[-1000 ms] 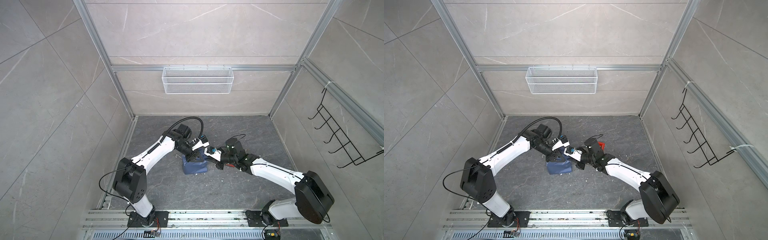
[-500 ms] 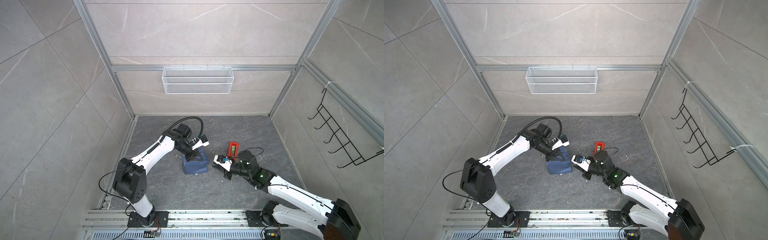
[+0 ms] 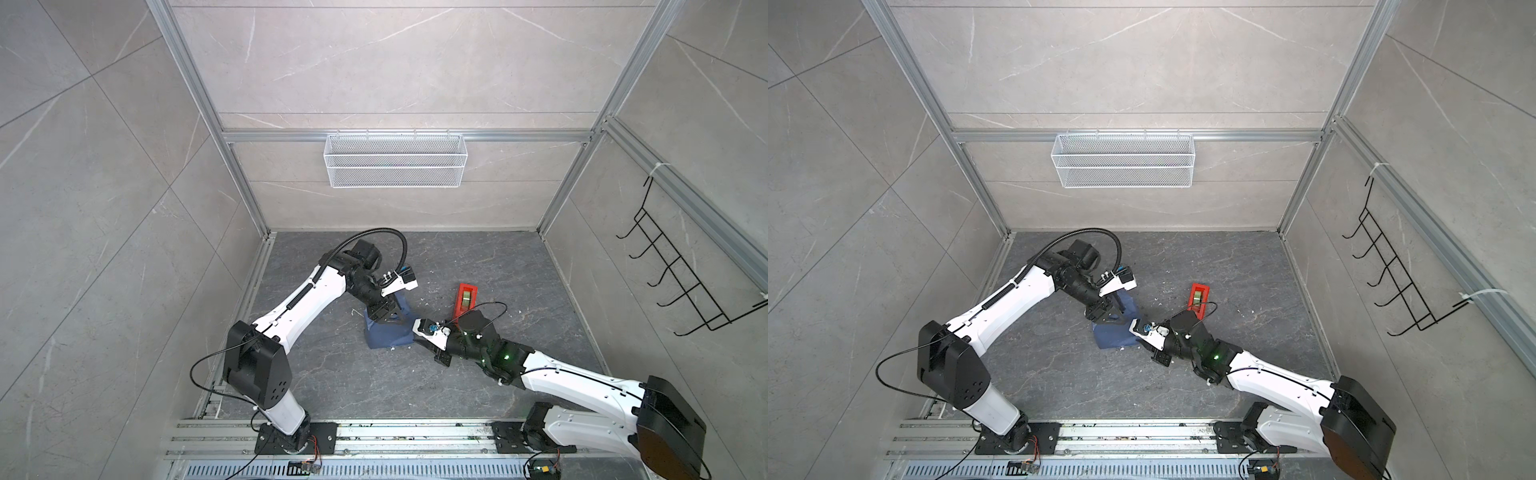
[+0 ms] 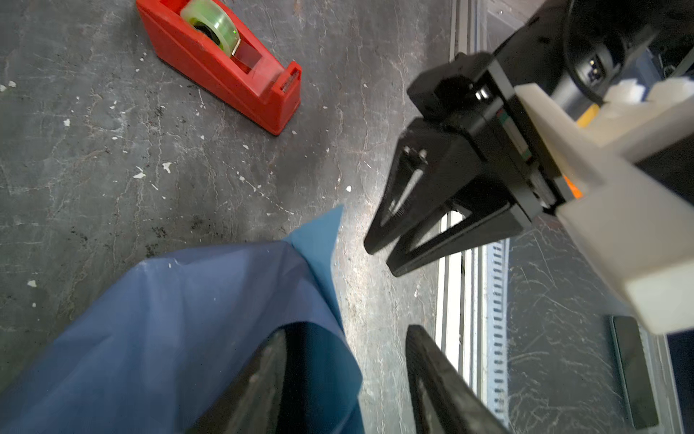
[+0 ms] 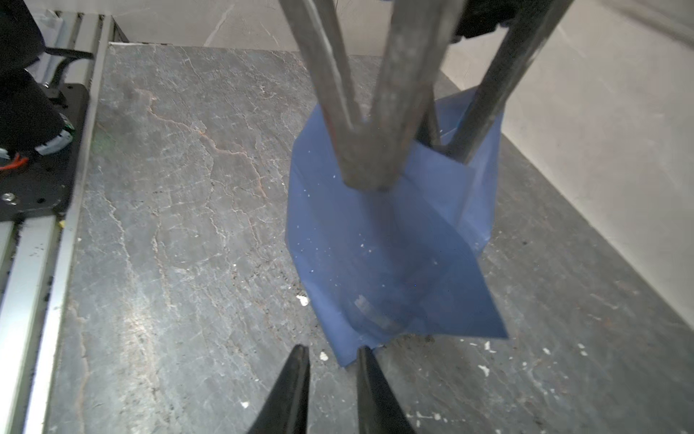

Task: Wrap a gift box in wrapping paper
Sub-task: Fold the seventh fold of the wrapping paper on the gift box.

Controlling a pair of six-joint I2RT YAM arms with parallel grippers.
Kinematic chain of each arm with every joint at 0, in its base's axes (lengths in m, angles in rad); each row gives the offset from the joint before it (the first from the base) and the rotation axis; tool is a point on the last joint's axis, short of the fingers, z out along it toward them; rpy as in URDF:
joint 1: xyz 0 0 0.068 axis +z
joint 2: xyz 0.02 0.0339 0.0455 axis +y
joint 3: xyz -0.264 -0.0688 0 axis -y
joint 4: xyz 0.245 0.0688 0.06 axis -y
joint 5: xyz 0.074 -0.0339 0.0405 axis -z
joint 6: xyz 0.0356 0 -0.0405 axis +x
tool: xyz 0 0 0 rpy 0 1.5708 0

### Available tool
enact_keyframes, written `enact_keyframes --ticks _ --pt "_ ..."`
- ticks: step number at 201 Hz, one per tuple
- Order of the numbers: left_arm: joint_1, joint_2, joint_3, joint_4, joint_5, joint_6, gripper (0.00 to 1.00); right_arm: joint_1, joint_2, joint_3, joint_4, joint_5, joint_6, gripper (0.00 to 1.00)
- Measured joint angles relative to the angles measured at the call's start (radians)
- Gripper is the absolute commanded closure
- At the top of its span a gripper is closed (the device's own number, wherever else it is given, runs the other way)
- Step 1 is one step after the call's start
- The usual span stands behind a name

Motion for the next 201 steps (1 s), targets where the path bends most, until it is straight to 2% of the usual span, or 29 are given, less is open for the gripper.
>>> enact_keyframes --ticks 46,70,120,140,164,181,201 --pt "0.066 -0.037 -0.030 -0.047 -0.013 0.074 0.40 -0.057 0.005 0.080 -0.004 -0.043 -0.103 0.67" --pt "0.105 -0.046 -0.062 -0.061 -0.013 0.108 0.40 -0.130 0.042 0.141 -0.008 -0.122 -0.132 0.63" --pt "0.188 -0.094 -0.123 -0.063 0.017 0.146 0.44 -0.216 0.197 0.297 -0.103 -0.328 -0.190 0.64" --pt "0.210 -0.123 -0.182 -0.056 0.042 0.159 0.53 -0.239 0.233 0.339 -0.157 -0.412 -0.211 0.66" --pt "0.212 -0.125 -0.243 -0.028 0.054 0.149 0.73 -0.246 0.304 0.425 -0.235 -0.494 -0.235 0.71" --pt "0.211 -0.125 -0.268 0.002 0.062 0.132 0.87 -0.259 0.309 0.430 -0.251 -0.532 -0.238 0.73" --pt "0.212 -0.124 -0.287 0.044 0.061 0.106 0.91 -0.312 0.306 0.430 -0.244 -0.560 -0.210 0.75"
